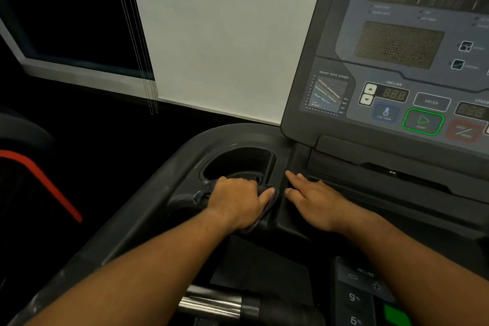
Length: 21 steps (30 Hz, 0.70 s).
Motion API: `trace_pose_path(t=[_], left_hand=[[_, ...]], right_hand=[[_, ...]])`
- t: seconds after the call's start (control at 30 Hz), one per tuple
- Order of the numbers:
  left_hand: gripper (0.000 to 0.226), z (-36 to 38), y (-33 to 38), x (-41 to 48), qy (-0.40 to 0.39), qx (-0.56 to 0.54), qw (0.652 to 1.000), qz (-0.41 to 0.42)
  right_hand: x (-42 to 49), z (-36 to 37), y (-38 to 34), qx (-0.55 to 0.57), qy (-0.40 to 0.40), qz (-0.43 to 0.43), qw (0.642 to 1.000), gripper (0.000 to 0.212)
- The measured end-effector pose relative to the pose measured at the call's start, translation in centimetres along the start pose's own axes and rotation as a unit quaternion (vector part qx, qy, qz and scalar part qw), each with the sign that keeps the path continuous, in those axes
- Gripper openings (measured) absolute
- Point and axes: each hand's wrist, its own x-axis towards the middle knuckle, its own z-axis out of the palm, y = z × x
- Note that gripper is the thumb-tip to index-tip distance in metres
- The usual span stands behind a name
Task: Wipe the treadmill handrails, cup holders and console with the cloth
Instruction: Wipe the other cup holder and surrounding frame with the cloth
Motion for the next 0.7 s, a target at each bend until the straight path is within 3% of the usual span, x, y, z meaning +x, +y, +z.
trace_pose_path(t=[0.07,0.13,0.23,0.47,0.6,0.7], left_hand=[[0.051,0.5,-0.5,-1.0,0.057,-0.025,0.998,0.028],[0.04,0.2,-2.9,-1.3,0.018,-0.046,0.996,0.079],[0.046,-0.9,-5.2,-0.7,-0.038,-0.011,0.995,0.087],[0.058,-0.7,0.3,0.6,-0.032,0.022,0.999,0.008],[0.027,-0.4,2.9,1.6,-0.047,0.02,0.997,-0.064],[0.033,-0.5,4.1,4.0,-0.06,-0.053,0.985,-0.155]], right_hand=[[0.0,0.1,0.1,0.001,0.001,-0.003,1.0,0.057],[0.0,0.1,0.3,0.0,-0.005,-0.005,1.0,0.057],[-0.3,-0.2,0.5,0.009,-0.012,-0.012,1.0,0.056],[-0.2,-0.7,0.6,-0.049,-0.02,-0.03,0.998,0.057],[0.2,-1.1,0.9,-0.058,-0.008,-0.023,0.998,0.059],[0.4,-1.2,1.2,-0.053,-0.003,-0.033,0.998,0.059]])
